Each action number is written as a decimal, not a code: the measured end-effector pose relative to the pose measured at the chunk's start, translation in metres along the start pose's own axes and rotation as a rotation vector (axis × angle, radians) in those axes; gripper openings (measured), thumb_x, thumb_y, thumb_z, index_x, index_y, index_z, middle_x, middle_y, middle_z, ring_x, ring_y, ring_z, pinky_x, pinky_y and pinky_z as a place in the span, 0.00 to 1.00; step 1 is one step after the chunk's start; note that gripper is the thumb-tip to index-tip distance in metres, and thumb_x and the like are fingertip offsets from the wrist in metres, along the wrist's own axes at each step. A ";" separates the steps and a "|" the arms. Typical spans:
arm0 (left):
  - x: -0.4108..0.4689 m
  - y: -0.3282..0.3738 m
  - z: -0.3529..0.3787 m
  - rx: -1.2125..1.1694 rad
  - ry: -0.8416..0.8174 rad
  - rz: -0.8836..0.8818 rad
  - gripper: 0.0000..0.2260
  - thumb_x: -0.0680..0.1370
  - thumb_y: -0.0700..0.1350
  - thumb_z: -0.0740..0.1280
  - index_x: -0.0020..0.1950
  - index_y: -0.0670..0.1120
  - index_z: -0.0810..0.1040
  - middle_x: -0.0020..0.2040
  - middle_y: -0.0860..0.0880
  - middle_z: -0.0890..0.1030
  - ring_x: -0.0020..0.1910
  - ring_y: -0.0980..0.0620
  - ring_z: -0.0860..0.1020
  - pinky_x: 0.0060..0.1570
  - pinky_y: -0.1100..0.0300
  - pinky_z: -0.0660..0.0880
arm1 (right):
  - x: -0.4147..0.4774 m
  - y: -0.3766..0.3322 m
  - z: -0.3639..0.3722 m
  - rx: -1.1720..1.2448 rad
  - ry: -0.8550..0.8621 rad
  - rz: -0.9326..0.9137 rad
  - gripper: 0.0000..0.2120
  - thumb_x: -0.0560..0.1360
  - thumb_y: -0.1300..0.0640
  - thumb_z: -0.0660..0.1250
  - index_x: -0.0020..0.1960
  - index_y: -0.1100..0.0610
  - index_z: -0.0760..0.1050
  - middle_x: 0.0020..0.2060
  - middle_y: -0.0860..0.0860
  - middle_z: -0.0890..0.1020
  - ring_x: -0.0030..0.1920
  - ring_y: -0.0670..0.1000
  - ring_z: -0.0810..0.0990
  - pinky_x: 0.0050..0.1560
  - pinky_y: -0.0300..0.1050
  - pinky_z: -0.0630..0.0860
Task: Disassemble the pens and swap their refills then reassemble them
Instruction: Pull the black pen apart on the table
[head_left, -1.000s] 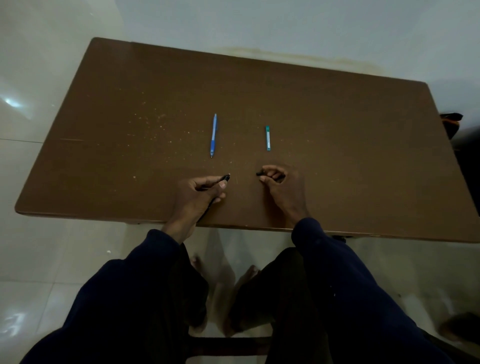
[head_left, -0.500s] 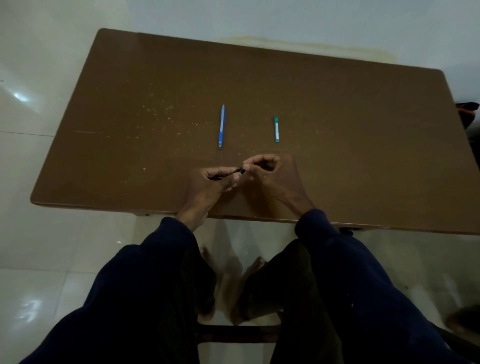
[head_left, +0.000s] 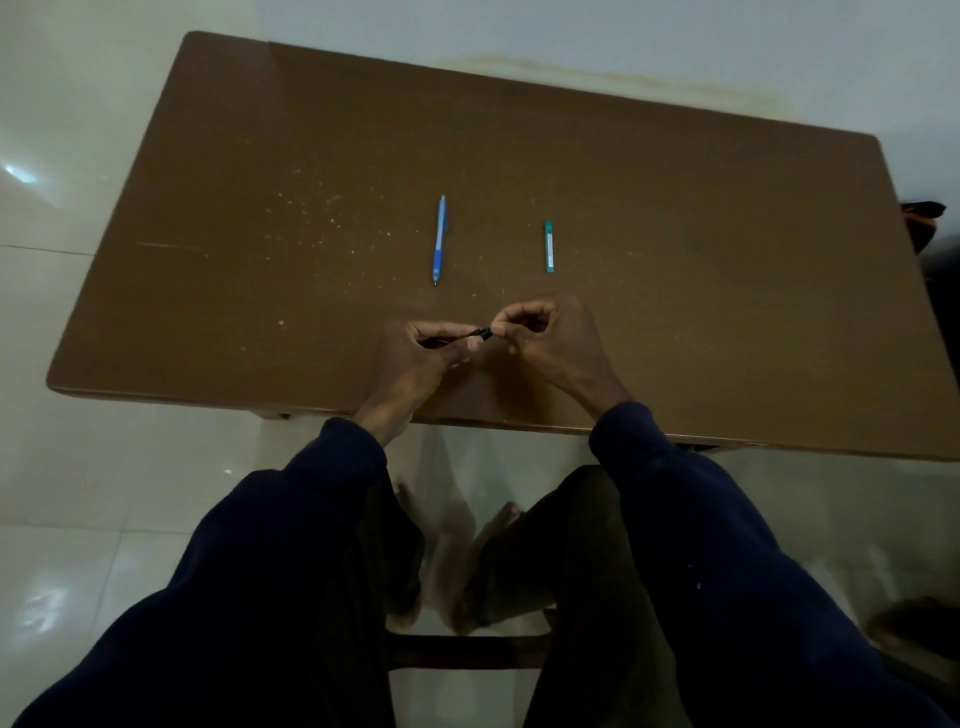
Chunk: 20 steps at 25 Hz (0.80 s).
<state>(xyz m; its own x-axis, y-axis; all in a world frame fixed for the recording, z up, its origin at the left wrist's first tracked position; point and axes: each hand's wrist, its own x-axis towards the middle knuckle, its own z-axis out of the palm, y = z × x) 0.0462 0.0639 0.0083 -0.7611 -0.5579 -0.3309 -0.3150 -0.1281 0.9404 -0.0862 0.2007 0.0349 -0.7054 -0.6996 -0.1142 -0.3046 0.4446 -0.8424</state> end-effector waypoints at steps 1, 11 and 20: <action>0.001 0.001 0.001 -0.002 0.000 0.004 0.08 0.74 0.42 0.77 0.52 0.48 0.88 0.43 0.52 0.88 0.39 0.59 0.84 0.39 0.68 0.77 | 0.000 0.000 0.000 0.005 0.005 -0.001 0.05 0.76 0.63 0.74 0.46 0.54 0.84 0.37 0.49 0.85 0.32 0.38 0.80 0.39 0.34 0.79; 0.007 -0.003 -0.006 -0.036 0.038 -0.028 0.07 0.74 0.41 0.77 0.51 0.48 0.87 0.41 0.50 0.88 0.39 0.57 0.83 0.40 0.68 0.78 | 0.018 0.035 -0.030 0.117 0.253 0.130 0.03 0.77 0.58 0.74 0.49 0.55 0.85 0.48 0.52 0.86 0.47 0.44 0.83 0.51 0.39 0.81; 0.013 -0.002 0.000 -0.032 0.083 -0.067 0.09 0.74 0.43 0.77 0.54 0.47 0.87 0.44 0.49 0.88 0.42 0.54 0.85 0.42 0.66 0.80 | 0.034 0.055 -0.006 -0.135 0.259 0.179 0.05 0.75 0.51 0.76 0.49 0.50 0.86 0.51 0.51 0.82 0.57 0.53 0.76 0.61 0.55 0.75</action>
<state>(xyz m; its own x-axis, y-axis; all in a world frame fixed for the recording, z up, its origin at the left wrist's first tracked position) 0.0371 0.0572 0.0022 -0.6888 -0.6134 -0.3864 -0.3440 -0.1925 0.9190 -0.1310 0.2044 -0.0127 -0.8890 -0.4463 -0.1019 -0.2312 0.6299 -0.7414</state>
